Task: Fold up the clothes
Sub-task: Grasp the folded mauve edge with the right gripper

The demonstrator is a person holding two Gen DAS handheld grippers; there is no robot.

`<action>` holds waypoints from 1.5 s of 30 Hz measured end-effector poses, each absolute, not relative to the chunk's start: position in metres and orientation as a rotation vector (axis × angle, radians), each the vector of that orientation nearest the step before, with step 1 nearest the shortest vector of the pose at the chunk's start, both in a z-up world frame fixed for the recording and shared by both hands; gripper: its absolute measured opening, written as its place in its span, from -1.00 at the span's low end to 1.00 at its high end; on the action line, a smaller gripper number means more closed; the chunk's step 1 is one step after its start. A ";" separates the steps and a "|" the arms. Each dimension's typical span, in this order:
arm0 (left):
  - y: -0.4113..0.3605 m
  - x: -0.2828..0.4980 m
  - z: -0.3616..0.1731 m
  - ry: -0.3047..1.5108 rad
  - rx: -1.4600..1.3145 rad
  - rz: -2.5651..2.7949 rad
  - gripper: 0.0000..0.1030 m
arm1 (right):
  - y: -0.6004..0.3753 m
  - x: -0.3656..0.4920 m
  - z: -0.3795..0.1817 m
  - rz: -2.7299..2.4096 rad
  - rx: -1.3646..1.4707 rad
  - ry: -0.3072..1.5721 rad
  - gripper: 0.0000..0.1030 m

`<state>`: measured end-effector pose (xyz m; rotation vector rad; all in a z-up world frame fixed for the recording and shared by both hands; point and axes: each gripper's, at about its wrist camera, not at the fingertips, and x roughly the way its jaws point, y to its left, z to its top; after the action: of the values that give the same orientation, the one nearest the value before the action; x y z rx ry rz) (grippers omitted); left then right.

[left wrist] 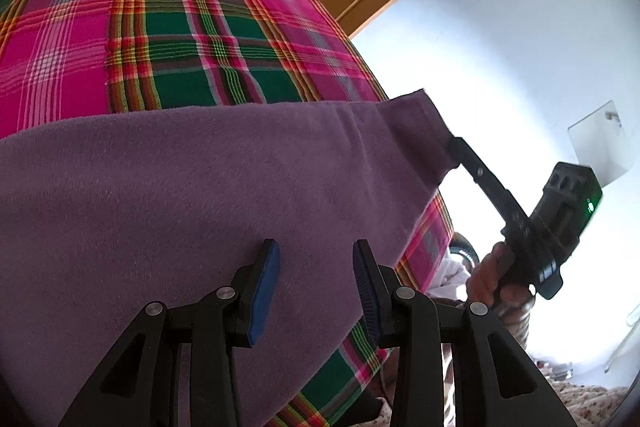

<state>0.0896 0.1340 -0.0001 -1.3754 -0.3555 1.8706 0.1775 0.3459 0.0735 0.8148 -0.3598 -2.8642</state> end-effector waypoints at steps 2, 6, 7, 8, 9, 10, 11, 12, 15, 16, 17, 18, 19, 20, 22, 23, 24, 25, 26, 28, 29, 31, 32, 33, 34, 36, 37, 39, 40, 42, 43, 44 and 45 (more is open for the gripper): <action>0.133 0.090 0.000 -0.359 -1.374 1.871 -0.24 | 0.330 0.177 0.071 -2.798 0.818 -0.338 -0.91; 0.132 0.091 0.000 -0.371 -1.372 1.870 -0.24 | 0.307 0.172 0.062 -2.667 0.871 -0.274 -0.91; 0.132 0.091 0.000 -0.372 -1.372 1.870 -0.24 | 0.305 0.171 0.061 -2.653 0.888 -0.256 -0.90; 0.131 0.091 0.000 -0.374 -1.371 1.870 -0.23 | 0.304 0.171 0.060 -2.655 0.900 -0.238 -0.90; 0.131 0.092 0.000 -0.377 -1.370 1.870 -0.23 | 0.304 0.170 0.060 -2.657 0.913 -0.219 -0.90; 0.130 0.092 0.000 -0.379 -1.369 1.869 -0.23 | 0.306 0.171 0.061 -2.662 0.915 -0.219 -0.88; 0.130 0.092 0.000 -0.383 -1.368 1.867 -0.23 | 0.312 0.172 0.064 -2.671 0.904 -0.240 -0.80; 0.130 0.092 0.000 -0.387 -1.367 1.864 -0.23 | 0.319 0.173 0.067 -2.670 0.897 -0.272 -0.73; 0.129 0.093 0.000 -0.394 -1.364 1.858 -0.23 | 0.347 0.172 0.074 -2.681 0.876 -0.393 -0.39; 0.129 0.093 -0.001 -0.397 -1.362 1.857 -0.23 | 0.360 0.172 0.075 -2.699 0.867 -0.437 -0.38; 0.128 0.093 -0.001 -0.401 -1.361 1.855 -0.23 | 0.372 0.169 0.076 -2.739 0.869 -0.474 -0.38; 0.128 0.093 -0.001 -0.404 -1.359 1.854 -0.23 | 0.382 0.164 0.075 -2.801 0.881 -0.493 -0.38; 0.128 0.093 -0.001 -0.409 -1.359 1.853 -0.23 | 0.392 0.160 0.075 -2.864 0.893 -0.512 -0.38; 0.128 0.092 -0.002 -0.414 -1.360 1.852 -0.23 | 0.402 0.154 0.073 -2.922 0.922 -0.525 -0.38; 0.128 0.093 -0.002 -0.415 -1.358 1.854 -0.23 | 0.421 0.137 0.064 -3.002 1.020 -0.538 -0.36; 0.128 0.093 -0.002 -0.414 -1.357 1.855 -0.23 | 0.425 0.129 0.060 -2.995 1.065 -0.536 -0.36; 0.129 0.093 -0.002 -0.414 -1.357 1.856 -0.23 | 0.427 0.121 0.056 -2.985 1.111 -0.519 -0.36; 0.129 0.093 -0.002 -0.415 -1.357 1.857 -0.23 | 0.428 0.114 0.053 -2.977 1.137 -0.492 -0.36; 0.130 0.092 -0.003 -0.415 -1.357 1.857 -0.23 | 0.425 0.109 0.053 -2.972 1.140 -0.451 -0.36; 0.131 0.091 -0.003 -0.415 -1.358 1.858 -0.23 | 0.423 0.100 0.050 -2.956 1.167 -0.405 -0.36; 0.132 0.091 -0.004 -0.413 -1.358 1.859 -0.23 | 0.424 0.096 0.047 -2.943 1.185 -0.416 -0.36; 0.133 0.091 -0.004 -0.409 -1.358 1.862 -0.23 | 0.427 0.090 0.041 -2.895 1.219 -0.458 -0.50; 0.133 0.092 -0.004 -0.409 -1.358 1.862 -0.23 | 0.428 0.088 0.037 -2.871 1.236 -0.478 -0.59; 0.134 0.091 -0.004 -0.411 -1.359 1.862 -0.23 | 0.429 0.086 0.035 -2.858 1.244 -0.486 -0.60; 0.133 0.091 -0.004 -0.411 -1.359 1.862 -0.23 | 0.428 0.086 0.034 -2.859 1.240 -0.480 -0.61; 0.132 0.092 -0.003 -0.411 -1.361 1.862 -0.23 | 0.428 0.085 0.031 -2.860 1.233 -0.474 -0.72; 0.133 0.092 -0.003 -0.410 -1.362 1.863 -0.23 | 0.427 0.086 0.031 -2.860 1.228 -0.478 -0.91; 0.134 0.092 -0.002 -0.407 -1.364 1.867 -0.23 | 0.425 0.087 0.031 -2.871 1.218 -0.462 -0.92; 0.134 0.092 -0.001 -0.405 -1.364 1.868 -0.23 | 0.424 0.088 0.032 -2.895 1.209 -0.437 -0.93; 0.135 0.092 -0.001 -0.404 -1.363 1.870 -0.23 | 0.426 0.090 0.036 -2.936 1.184 -0.419 -0.93; 0.135 0.092 -0.001 -0.405 -1.362 1.869 -0.23 | 0.429 0.090 0.037 -2.932 1.180 -0.436 -0.93; 0.134 0.092 -0.001 -0.406 -1.362 1.869 -0.23 | 0.430 0.090 0.037 -2.933 1.179 -0.448 -0.93; 0.134 0.092 -0.001 -0.407 -1.361 1.868 -0.23 | 0.430 0.089 0.036 -2.939 1.185 -0.444 -0.93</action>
<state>0.0922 0.1341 -0.0012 -1.3610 -0.4074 1.8682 0.0895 0.4301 0.0360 1.1846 -0.4444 -2.9392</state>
